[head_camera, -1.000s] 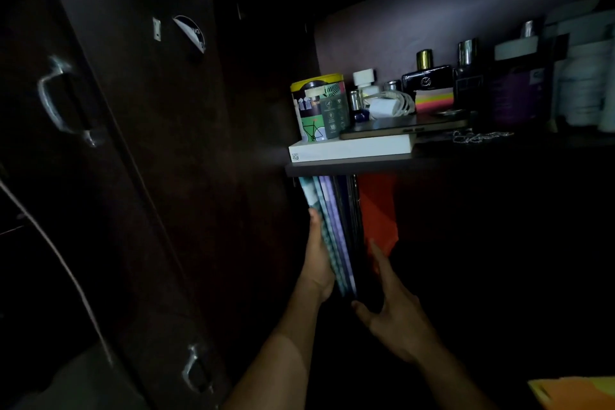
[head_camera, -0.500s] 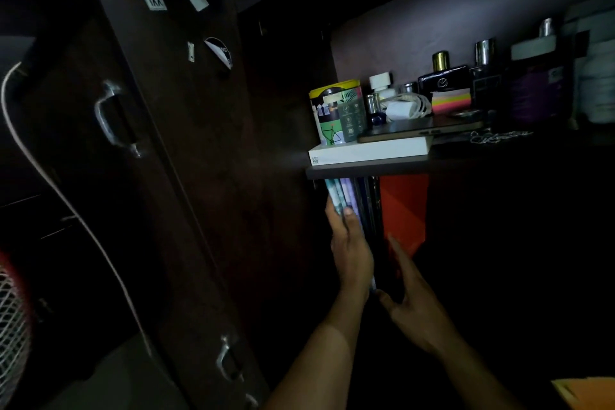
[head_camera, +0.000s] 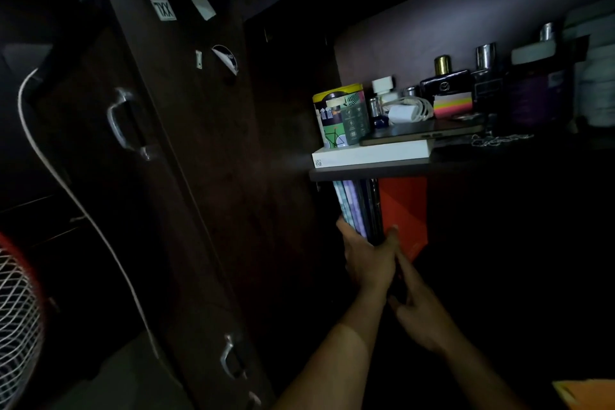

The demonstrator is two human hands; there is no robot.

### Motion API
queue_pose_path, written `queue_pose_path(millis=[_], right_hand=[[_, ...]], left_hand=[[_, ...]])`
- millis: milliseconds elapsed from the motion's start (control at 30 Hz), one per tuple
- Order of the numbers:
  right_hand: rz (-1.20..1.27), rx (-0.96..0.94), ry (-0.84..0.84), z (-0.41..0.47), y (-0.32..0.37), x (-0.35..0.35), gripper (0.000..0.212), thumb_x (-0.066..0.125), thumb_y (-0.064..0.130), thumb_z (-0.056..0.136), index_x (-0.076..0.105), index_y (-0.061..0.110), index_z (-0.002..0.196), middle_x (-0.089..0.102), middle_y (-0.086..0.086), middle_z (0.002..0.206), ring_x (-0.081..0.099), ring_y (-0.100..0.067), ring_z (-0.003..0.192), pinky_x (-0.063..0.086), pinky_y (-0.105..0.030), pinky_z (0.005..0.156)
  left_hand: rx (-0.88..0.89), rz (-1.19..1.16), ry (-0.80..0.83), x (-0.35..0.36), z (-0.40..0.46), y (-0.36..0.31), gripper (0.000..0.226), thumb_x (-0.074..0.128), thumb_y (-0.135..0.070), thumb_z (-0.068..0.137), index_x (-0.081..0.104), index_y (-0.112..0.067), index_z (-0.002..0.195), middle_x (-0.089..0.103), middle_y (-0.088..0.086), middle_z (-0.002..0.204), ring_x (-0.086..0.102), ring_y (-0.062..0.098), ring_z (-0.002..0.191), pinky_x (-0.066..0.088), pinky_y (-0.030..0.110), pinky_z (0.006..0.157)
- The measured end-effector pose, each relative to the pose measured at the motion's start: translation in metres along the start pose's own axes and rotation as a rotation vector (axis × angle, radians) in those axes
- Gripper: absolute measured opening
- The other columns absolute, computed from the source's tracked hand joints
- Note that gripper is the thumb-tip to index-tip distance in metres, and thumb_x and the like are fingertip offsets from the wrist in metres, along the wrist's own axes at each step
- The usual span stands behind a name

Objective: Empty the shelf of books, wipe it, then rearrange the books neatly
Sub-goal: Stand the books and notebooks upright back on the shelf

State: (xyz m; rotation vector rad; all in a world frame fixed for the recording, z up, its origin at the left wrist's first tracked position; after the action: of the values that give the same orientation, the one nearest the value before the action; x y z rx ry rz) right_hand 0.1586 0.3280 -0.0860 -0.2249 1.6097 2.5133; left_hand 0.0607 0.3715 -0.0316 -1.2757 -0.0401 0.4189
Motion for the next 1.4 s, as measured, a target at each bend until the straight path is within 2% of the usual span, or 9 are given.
queue_pose_path(millis=[200, 300, 433, 633, 767, 967, 1167, 1267, 1400], right_hand=[[0.076, -0.02, -0.04, -0.001, 0.004, -0.007, 0.089, 0.058, 0.011, 0.083, 0.02, 0.065, 0.143, 0.044, 0.035, 0.144, 0.042, 0.006, 0.137, 0.035, -0.027, 0.115], [0.093, 0.018, -0.061, -0.002, 0.003, -0.011, 0.088, 0.058, 0.007, 0.092, 0.021, 0.071, 0.141, 0.05, 0.025, 0.144, 0.049, 0.003, 0.132, 0.04, -0.03, 0.111], [0.044, 0.075, -0.086, -0.001, -0.002, -0.015, 0.081, 0.05, 0.006, 0.098, 0.023, 0.072, 0.138, 0.051, 0.023, 0.141, 0.05, 0.003, 0.129, 0.041, -0.03, 0.11], [-0.063, 0.133, -0.126, -0.015, 0.01, -0.021, 0.078, 0.05, -0.004, 0.094, 0.023, 0.042, 0.151, 0.049, 0.01, 0.141, 0.05, -0.008, 0.128, 0.038, -0.025, 0.105], [-0.319, 0.11, -0.025, -0.042, 0.027, -0.014, 0.077, 0.054, -0.005, 0.085, 0.03, 0.031, 0.149, 0.042, -0.006, 0.151, 0.041, -0.018, 0.14, 0.027, -0.019, 0.112], [-0.792, 0.346, 0.102, -0.123, 0.078, -0.059, 0.059, 0.053, 0.031, 0.096, 0.03, 0.026, 0.15, 0.038, -0.008, 0.149, 0.043, -0.03, 0.133, 0.042, -0.039, 0.106], [-1.144, 0.858, 0.157, -0.252, 0.089, -0.156, 0.091, 0.059, 0.071, 0.081, 0.024, 0.028, 0.154, 0.024, -0.008, 0.158, 0.025, -0.037, 0.144, 0.031, -0.058, 0.109], [-1.132, 0.836, 0.208, -0.288, 0.084, -0.155, 0.088, 0.055, 0.068, 0.087, 0.018, 0.027, 0.156, 0.012, -0.005, 0.165, 0.014, -0.035, 0.15, 0.021, -0.066, 0.114], [-1.122, 0.788, 0.222, -0.292, 0.084, -0.142, 0.092, 0.062, 0.059, 0.087, 0.014, 0.022, 0.157, 0.002, -0.006, 0.167, 0.001, -0.038, 0.153, 0.008, -0.072, 0.114]], left_hand=[[-0.044, 0.115, -0.088, 0.005, -0.002, 0.0, 0.07, 0.072, -0.05, 0.082, 0.031, -0.026, 0.134, 0.064, 0.004, 0.124, 0.067, 0.031, 0.101, 0.052, 0.038, 0.089], [-0.027, 0.105, -0.088, 0.009, -0.003, 0.0, 0.061, 0.071, -0.044, 0.086, 0.032, -0.026, 0.128, 0.061, 0.001, 0.123, 0.067, 0.029, 0.102, 0.05, 0.034, 0.087], [0.037, 0.032, -0.029, 0.017, 0.004, 0.007, 0.078, 0.071, -0.05, 0.082, 0.026, -0.025, 0.141, 0.056, 0.004, 0.137, 0.063, 0.028, 0.114, 0.051, 0.042, 0.097], [0.047, -0.118, 0.213, 0.007, -0.012, 0.006, 0.11, 0.08, -0.049, 0.08, 0.003, -0.039, 0.158, 0.024, -0.009, 0.161, 0.032, 0.011, 0.144, 0.033, 0.035, 0.119], [-0.069, -0.232, 0.256, -0.014, -0.055, 0.019, 0.096, 0.073, -0.039, 0.091, 0.004, -0.04, 0.159, 0.031, 0.004, 0.16, 0.039, 0.007, 0.133, 0.036, 0.031, 0.111], [-0.046, -0.038, 0.458, -0.007, -0.164, 0.009, 0.051, 0.056, -0.035, 0.103, 0.03, -0.042, 0.146, 0.06, -0.004, 0.126, 0.061, 0.012, 0.112, 0.046, 0.006, 0.077], [0.314, 0.466, 0.986, 0.067, -0.273, -0.034, 0.054, 0.055, -0.053, 0.098, 0.037, -0.04, 0.147, 0.049, 0.002, 0.149, 0.05, 0.026, 0.133, 0.043, 0.036, 0.105], [0.435, 0.79, 1.034, 0.08, -0.303, -0.044, 0.068, 0.049, -0.055, 0.098, 0.022, -0.034, 0.157, 0.026, 0.009, 0.163, 0.035, 0.038, 0.142, 0.031, 0.046, 0.115], [0.28, 0.697, 1.061, 0.073, -0.303, -0.038, 0.074, 0.054, -0.052, 0.095, 0.02, -0.035, 0.158, 0.01, 0.006, 0.166, 0.032, 0.037, 0.145, 0.033, 0.041, 0.116]])
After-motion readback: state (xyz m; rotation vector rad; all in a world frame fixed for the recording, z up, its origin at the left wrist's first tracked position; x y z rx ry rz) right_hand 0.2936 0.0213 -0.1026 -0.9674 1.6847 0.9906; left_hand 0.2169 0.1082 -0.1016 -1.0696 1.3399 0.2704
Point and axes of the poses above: each hand's wrist, its own z-axis towards the middle knuckle, its own x-axis out of the palm, y = z × x, the point moved 10 cm from there along z, towards the middle knuckle
